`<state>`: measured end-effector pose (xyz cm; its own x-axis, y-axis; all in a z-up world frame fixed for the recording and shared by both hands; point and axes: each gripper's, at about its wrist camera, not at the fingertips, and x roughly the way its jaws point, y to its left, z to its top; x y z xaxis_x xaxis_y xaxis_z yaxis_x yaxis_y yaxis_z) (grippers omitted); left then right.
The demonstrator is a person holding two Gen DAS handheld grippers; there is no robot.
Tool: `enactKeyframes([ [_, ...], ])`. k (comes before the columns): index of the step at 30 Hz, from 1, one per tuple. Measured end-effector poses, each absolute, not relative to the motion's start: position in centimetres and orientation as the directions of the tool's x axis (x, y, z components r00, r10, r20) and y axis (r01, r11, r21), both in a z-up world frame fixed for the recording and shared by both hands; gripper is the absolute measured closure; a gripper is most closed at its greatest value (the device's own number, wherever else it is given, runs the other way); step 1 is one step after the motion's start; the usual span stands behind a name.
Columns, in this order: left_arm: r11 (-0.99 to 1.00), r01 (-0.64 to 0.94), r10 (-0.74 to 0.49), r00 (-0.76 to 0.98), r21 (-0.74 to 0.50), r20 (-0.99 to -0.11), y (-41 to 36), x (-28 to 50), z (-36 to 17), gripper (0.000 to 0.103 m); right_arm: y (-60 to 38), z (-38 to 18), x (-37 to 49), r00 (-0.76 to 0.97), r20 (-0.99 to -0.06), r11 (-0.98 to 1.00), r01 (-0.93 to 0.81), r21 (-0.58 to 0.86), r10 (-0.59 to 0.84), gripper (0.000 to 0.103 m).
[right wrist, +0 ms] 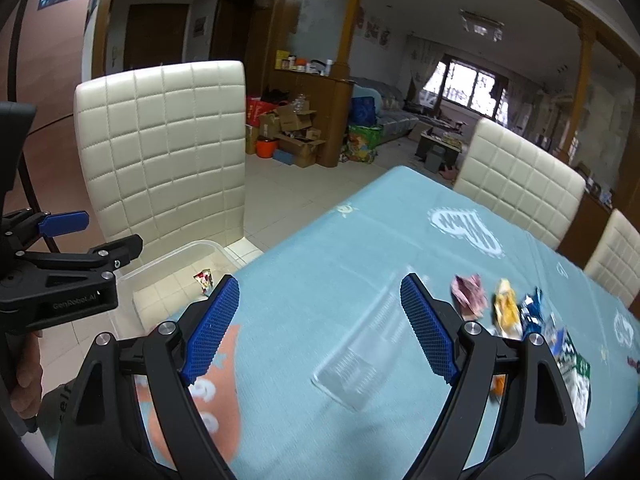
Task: Collect trash
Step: 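Move both tools back over the table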
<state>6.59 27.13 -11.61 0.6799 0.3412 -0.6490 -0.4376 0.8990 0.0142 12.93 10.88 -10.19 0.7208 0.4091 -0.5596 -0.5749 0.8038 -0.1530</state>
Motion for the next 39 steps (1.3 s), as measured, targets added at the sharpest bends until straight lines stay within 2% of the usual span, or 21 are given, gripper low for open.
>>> enactKeyframes([
  [8, 0.948, -0.317, 0.267, 0.719, 0.039, -0.642, 20.9, 6.8, -10.5, 0.025, 3.3, -10.3, 12.7, 0.746, -0.581, 0.890, -0.449, -0.080, 0.324, 0.022],
  [15, 0.979, -0.202, 0.169, 0.724, 0.029, -0.669, 15.0, 8.3, -10.6, 0.025, -3.9, -10.8, 13.5, 0.743, -0.626, 0.945, -0.325, -0.027, 0.237, 0.045],
  [21, 0.992, -0.121, 0.117, 0.718, 0.043, -0.686, 10.4, 10.2, -11.0, 0.025, -9.1, -11.8, 14.5, 0.734, -0.653, 0.970, -0.243, 0.005, 0.187, 0.051],
  [26, 0.996, -0.083, 0.088, 0.702, 0.042, -0.707, 8.0, 11.5, -11.5, 0.025, -12.6, -12.5, 15.6, 0.731, -0.666, 0.984, -0.178, 0.022, 0.147, 0.050],
  [27, 0.996, -0.076, 0.084, 0.697, 0.044, -0.712, 7.5, 11.9, -11.6, 0.025, -13.5, -12.7, 16.0, 0.731, -0.669, 0.988, -0.155, 0.028, 0.133, 0.048],
  [28, 0.996, -0.071, 0.082, 0.694, 0.045, -0.716, 7.2, 12.2, -11.7, 0.025, -14.0, -12.8, 16.2, 0.728, -0.674, 0.990, -0.139, 0.034, 0.125, 0.039],
  [29, 0.997, -0.065, 0.082, 0.689, 0.051, -0.720, 6.7, 12.6, -11.9, 0.025, -14.8, -13.0, 16.5, 0.727, -0.677, 0.992, -0.120, 0.041, 0.116, 0.036],
  [39, 0.998, -0.023, 0.058, 0.662, 0.058, -0.747, 3.4, 15.3, -13.3, 0.025, -18.6, -15.8, 20.4, 0.682, -0.728, 0.998, -0.044, 0.052, 0.068, 0.035],
])
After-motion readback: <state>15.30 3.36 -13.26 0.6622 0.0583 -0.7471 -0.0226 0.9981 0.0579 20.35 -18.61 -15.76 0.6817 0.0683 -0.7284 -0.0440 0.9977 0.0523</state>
